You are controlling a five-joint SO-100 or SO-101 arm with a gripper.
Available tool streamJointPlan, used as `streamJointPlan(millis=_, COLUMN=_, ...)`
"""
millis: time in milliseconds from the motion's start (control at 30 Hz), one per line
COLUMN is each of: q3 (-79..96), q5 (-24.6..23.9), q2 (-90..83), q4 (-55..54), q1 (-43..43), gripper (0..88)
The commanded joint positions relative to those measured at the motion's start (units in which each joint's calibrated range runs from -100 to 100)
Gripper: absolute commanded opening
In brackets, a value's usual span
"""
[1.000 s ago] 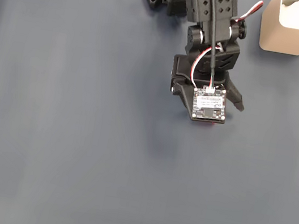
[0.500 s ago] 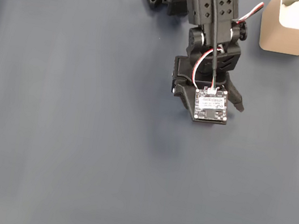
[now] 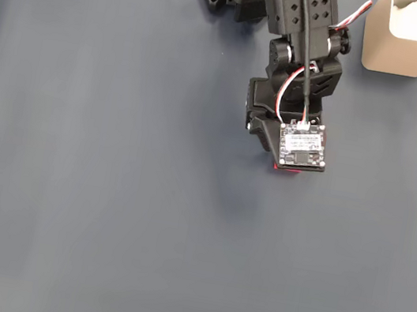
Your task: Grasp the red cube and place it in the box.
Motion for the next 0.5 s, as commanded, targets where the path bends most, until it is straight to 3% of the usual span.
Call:
streamJointPlan(millis=0, q3=-3.42, q5=-0.05, q2=-0.47, q4=1.2, q1=0.07, gripper=18.4)
streamJointPlan(millis=467, q3=-4.51, q5=-0.54, q2=-0.73, q4=4.32, q1=-1.28, gripper=3.9)
